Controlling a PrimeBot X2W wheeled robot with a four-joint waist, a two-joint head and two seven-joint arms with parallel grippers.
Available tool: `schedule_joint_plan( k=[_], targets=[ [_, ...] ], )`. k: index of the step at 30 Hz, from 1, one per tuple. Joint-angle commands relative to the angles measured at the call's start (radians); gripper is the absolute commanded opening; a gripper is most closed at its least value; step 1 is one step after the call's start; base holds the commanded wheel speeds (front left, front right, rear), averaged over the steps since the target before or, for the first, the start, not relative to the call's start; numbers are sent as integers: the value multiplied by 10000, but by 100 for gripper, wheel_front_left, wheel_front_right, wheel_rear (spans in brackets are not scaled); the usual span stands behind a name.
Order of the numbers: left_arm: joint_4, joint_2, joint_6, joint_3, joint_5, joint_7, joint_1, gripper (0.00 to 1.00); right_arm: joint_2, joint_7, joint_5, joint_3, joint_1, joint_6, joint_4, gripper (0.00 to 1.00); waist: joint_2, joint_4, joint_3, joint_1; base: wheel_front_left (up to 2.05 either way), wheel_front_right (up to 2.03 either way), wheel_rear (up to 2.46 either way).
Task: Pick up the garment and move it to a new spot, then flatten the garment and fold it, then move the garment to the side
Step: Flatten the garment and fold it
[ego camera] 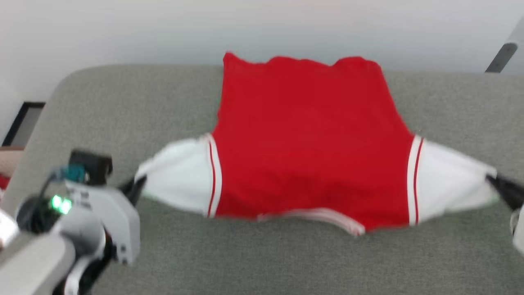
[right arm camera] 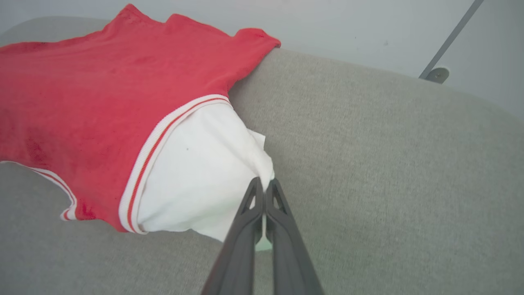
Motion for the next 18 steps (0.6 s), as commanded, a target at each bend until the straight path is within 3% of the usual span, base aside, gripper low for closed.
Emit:
schedule_joint_plan(
  k=[1, 7, 14, 18],
  targets=[
    [-191, 150, 220, 0, -97, 32, 382, 0, -41, 130, 185, -62, 379, -10, -163, 0, 0, -105, -336, 1, 0, 0, 0],
    [-1493, 642, 1252, -87, -494, 58, 2120, 0, -298, 1083, 452, -453, 2291, -10, -1085, 0, 0, -41, -443, 1, 0, 0, 0],
    [-2022, 622, 1889, -192, -1007, -110, 3495, 0, -73, 1684, 504, -1039, 3894, -10, -1577, 0, 0, 46, -368, 1, 0, 0, 0],
    [-2060, 506, 1969, -229, -1149, -363, 3947, 0, 102, 1854, 168, -1361, 4278, -10, -1526, 0, 0, 55, -280, 1, 0, 0, 0]
  ],
)
